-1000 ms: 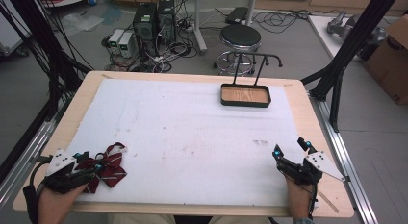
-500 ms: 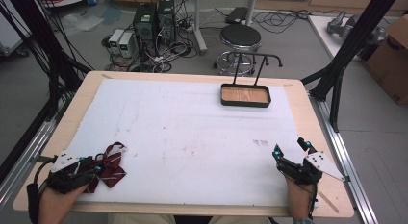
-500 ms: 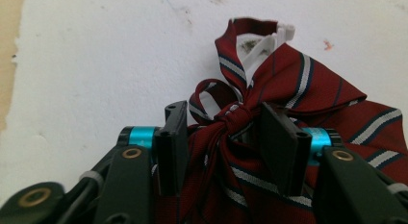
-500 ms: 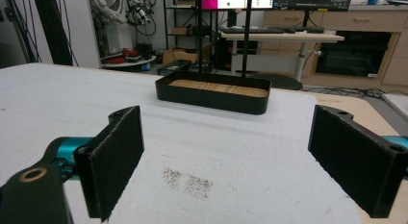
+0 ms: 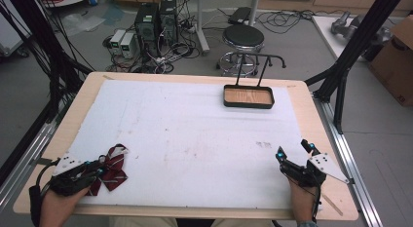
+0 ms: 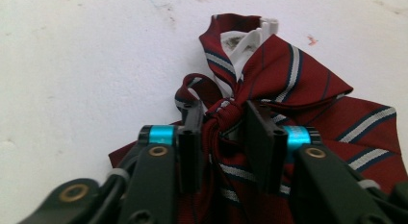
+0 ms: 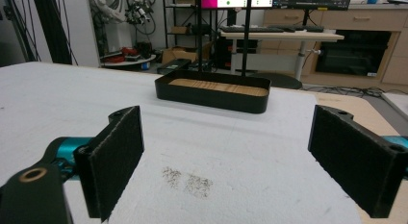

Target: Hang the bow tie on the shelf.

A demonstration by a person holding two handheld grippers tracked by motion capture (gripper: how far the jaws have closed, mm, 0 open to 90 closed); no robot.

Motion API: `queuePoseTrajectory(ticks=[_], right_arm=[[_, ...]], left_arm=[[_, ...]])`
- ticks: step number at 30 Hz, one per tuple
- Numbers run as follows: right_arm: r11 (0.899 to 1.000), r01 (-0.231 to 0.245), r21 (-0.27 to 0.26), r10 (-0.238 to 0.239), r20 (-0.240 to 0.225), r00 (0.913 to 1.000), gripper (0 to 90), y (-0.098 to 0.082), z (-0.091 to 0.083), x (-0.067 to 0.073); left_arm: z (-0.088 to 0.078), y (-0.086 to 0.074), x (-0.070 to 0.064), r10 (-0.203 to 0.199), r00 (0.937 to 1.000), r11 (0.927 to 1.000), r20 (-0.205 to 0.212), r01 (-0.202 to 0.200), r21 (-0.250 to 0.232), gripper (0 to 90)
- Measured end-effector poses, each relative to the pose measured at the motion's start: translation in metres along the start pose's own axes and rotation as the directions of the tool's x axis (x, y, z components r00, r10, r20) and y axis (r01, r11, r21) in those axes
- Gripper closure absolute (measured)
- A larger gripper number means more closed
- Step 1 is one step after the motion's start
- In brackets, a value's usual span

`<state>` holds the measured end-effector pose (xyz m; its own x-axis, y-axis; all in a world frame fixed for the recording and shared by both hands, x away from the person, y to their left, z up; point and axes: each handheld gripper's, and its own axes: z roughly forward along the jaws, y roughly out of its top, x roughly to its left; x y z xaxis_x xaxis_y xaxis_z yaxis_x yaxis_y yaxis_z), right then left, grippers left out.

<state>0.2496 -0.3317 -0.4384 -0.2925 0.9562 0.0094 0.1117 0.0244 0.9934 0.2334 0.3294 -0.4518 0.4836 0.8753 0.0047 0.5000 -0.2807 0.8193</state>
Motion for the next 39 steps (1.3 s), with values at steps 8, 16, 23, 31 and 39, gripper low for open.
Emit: queuePoseTrajectory(ticks=[8, 16, 23, 31, 39], right_arm=[[1.0, 0.0, 0.0, 0.0, 0.0, 1.0, 11.2, 0.0, 0.0, 0.0], [1.0, 0.0, 0.0, 0.0, 0.002, 1.0, 11.2, 0.0, 0.0, 0.0], [1.0, 0.001, -0.002, -0.001, 0.002, 1.0, 11.2, 0.0, 0.0, 0.0], [1.0, 0.002, -0.001, -0.002, 0.003, 1.0, 11.2, 0.0, 0.0, 0.0], [1.0, -0.007, 0.002, 0.007, 0.006, 1.0, 11.2, 0.0, 0.0, -0.001]], left_arm=[[-0.001, 0.004, -0.007, 0.093, 0.9954, 0.9956, -0.023, -0.093, 0.007, 78.4], [-0.019, 0.017, -0.015, 0.148, 0.9887, 0.9816, -0.024, -0.15, -0.119, 81.2], [-0.028, 0.026, -0.021, 0.15, 0.9886, 0.9681, -0.011, -0.149, -0.201, 81.7], [-0.032, 0.046, -0.023, 0.152, 0.9883, 0.9547, 0.013, -0.143, -0.261, 81.6], [-0.026, 0.07, -0.031, 0.181, 0.9817, 0.9444, 0.059, -0.157, -0.289, 81.6]])
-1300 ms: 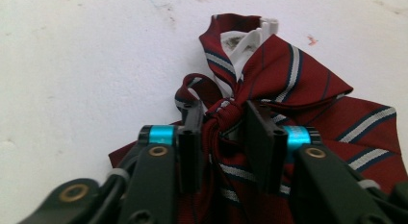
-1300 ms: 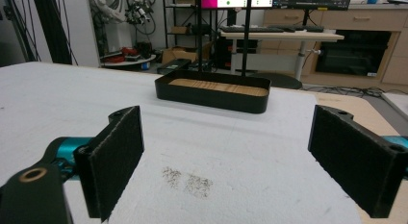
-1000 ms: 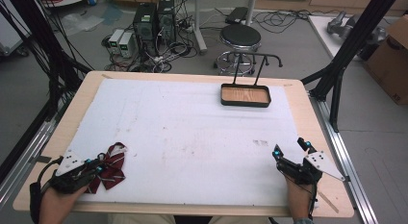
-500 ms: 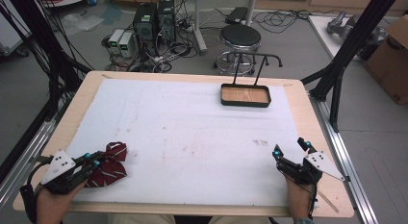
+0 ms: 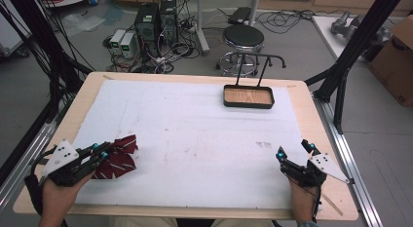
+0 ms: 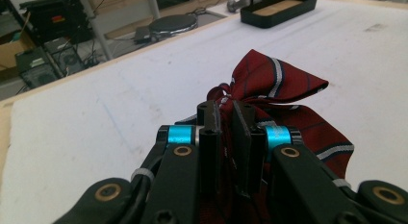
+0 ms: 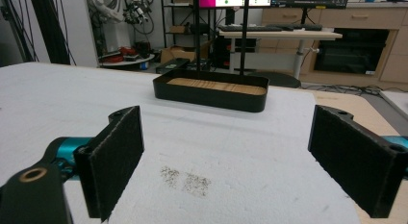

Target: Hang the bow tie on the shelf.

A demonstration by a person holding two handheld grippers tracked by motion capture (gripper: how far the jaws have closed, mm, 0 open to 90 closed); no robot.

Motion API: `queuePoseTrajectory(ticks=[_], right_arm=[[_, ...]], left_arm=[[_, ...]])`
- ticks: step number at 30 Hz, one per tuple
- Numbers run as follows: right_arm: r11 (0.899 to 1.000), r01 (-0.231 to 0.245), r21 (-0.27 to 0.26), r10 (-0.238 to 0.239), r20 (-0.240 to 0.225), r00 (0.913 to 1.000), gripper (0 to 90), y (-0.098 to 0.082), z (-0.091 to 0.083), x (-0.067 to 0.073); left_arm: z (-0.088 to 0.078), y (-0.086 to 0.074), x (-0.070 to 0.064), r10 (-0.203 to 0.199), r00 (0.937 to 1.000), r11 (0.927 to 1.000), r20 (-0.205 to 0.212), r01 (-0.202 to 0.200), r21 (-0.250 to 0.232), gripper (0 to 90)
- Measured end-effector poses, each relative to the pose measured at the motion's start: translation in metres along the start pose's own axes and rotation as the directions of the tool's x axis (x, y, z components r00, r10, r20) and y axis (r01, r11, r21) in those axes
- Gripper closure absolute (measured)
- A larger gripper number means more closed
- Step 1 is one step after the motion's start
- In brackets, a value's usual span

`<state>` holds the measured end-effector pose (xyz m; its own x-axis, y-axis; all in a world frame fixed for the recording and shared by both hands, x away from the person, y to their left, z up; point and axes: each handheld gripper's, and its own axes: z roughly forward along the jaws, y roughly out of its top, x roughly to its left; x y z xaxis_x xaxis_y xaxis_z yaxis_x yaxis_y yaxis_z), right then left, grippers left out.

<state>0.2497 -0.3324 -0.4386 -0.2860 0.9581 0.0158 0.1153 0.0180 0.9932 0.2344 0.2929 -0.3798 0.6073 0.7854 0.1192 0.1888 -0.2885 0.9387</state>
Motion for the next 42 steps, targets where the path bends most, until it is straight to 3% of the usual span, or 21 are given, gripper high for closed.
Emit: queuePoseTrajectory(ticks=[8, 17, 24, 32, 42], right_arm=[[1.0, -0.008, 0.003, 0.008, 0.001, 1.0, 11.2, 0.0, 0.0, 0.0], [1.0, -0.012, 0.007, 0.012, 0.001, 0.9999, 11.2, 0.0, 0.0, -0.001], [1.0, -0.025, 0.007, 0.025, 0.004, 0.9997, 11.2, -0.001, 0.001, -0.003], [0.999, -0.048, 0.001, 0.048, 0.019, 0.9987, 11.2, -0.001, 0.0, -0.005], [0.998, -0.065, -0.004, 0.065, 0.022, 0.9977, 11.3, -0.001, 0.0, -0.008]], left_arm=[[0.032, 0.036, -0.008, 0.046, 0.9953, 0.9983, 0.085, -0.043, -0.04, 81.6], [0.071, 0.057, -0.014, 0.042, 0.9889, 0.9976, 0.143, -0.034, -0.06, 81.6], [0.099, 0.074, -0.022, 0.067, 0.9808, 0.9961, 0.183, -0.056, -0.069, 81.6], [0.133, 0.094, -0.034, 0.087, 0.9671, 0.9946, 0.239, -0.07, -0.076, 81.5], [0.161, 0.122, -0.044, 0.102, 0.9543, 0.9914, 0.281, -0.074, -0.108, 81.5]])
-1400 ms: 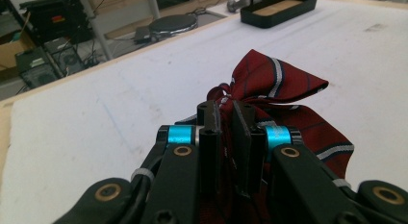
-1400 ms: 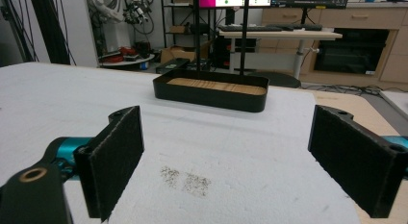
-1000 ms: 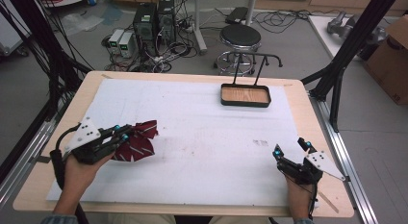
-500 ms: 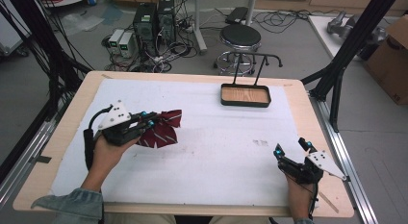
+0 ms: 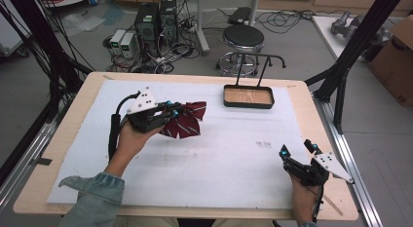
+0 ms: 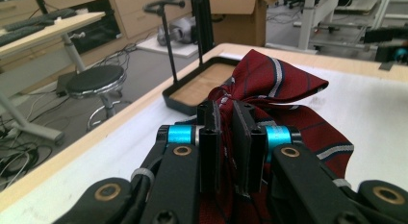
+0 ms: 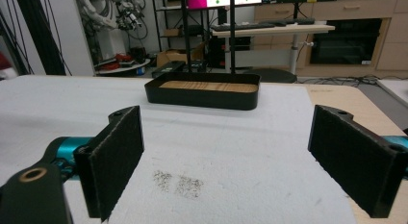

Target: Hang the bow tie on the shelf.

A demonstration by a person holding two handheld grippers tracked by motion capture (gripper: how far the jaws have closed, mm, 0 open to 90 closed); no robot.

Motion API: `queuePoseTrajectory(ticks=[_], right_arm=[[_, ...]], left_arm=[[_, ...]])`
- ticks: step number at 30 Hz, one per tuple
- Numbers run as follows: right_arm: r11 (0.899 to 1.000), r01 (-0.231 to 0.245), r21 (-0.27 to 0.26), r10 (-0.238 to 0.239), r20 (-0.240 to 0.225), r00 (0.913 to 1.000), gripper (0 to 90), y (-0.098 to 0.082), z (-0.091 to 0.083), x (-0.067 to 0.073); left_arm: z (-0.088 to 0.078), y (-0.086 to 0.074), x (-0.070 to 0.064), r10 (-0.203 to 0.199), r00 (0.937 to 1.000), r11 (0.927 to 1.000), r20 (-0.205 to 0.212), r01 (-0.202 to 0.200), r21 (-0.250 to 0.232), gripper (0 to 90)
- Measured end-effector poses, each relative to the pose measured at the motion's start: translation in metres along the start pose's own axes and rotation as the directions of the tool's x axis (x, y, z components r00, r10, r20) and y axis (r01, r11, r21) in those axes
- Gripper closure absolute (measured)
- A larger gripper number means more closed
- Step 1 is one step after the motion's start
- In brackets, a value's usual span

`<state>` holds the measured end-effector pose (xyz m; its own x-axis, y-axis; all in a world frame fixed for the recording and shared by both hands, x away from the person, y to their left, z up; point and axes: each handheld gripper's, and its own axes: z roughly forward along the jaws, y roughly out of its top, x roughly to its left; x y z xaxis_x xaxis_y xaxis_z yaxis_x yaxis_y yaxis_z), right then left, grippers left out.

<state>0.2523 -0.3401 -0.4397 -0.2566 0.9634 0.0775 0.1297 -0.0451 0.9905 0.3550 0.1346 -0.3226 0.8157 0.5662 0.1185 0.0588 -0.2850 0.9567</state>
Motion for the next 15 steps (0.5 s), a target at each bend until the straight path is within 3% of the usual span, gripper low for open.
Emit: queuePoseTrajectory(ticks=[7, 15], right_arm=[[1.0, -0.001, 0.0, 0.001, -0.005, 1.0, 11.3, 0.0, 0.0, 0.001], [1.0, 0.003, 0.006, -0.003, -0.006, 1.0, 11.2, 0.0, 0.0, 0.001]], left_arm=[[0.017, 0.017, 0.002, 0.017, 0.9998, 0.9998, 0.013, -0.017, -0.012, 81.5], [0.036, 0.029, 0.008, 0.007, 0.9996, 0.9998, 0.029, -0.006, -0.02, 81.5]])
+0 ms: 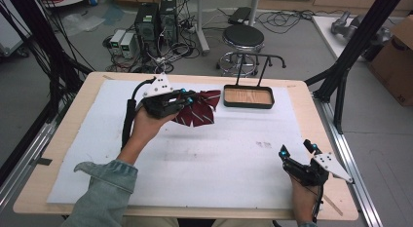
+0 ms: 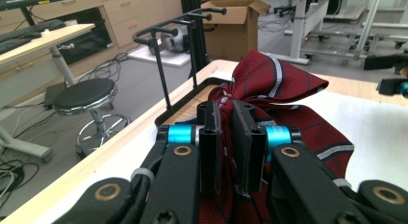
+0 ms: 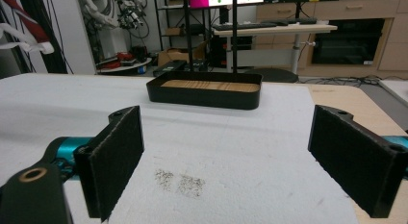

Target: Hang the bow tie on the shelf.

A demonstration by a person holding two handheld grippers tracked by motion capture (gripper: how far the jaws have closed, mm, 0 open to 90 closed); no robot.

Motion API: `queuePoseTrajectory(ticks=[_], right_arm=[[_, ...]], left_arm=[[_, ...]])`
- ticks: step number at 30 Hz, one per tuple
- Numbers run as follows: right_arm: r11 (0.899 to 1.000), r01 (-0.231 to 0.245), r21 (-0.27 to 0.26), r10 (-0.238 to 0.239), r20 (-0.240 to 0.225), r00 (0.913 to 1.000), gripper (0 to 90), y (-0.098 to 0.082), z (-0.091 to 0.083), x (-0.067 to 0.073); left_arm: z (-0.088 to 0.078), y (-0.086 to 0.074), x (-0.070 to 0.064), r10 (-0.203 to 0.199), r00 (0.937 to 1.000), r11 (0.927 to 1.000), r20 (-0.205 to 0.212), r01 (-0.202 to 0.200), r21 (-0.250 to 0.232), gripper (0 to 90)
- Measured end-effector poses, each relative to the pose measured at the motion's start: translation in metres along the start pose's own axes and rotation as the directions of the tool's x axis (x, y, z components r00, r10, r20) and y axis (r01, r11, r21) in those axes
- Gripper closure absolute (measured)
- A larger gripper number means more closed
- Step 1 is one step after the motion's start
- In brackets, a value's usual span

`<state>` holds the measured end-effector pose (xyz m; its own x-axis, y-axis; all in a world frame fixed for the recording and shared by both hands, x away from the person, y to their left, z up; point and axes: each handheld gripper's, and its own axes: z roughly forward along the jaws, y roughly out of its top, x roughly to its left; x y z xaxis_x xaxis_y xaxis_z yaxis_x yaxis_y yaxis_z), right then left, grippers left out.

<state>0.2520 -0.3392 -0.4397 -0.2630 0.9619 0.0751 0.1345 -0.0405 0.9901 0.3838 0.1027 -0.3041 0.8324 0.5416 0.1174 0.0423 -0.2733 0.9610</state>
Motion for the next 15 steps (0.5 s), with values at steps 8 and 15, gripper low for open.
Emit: queuePoseTrajectory(ticks=[8, 15], right_arm=[[1.0, 0.0, 0.001, 0.0, -0.001, 1.0, 11.3, 0.0, 0.001, 0.0], [1.0, 0.004, 0.002, -0.004, -0.002, 1.0, 11.2, 0.0, 0.001, 0.0]], left_arm=[[0.013, 0.011, 0.009, -0.006, 1.0, 0.9996, -0.004, 0.006, -0.026, 81.5], [0.034, 0.022, 0.019, -0.004, 1.0, 0.9991, -0.002, 0.004, -0.042, 81.6]])
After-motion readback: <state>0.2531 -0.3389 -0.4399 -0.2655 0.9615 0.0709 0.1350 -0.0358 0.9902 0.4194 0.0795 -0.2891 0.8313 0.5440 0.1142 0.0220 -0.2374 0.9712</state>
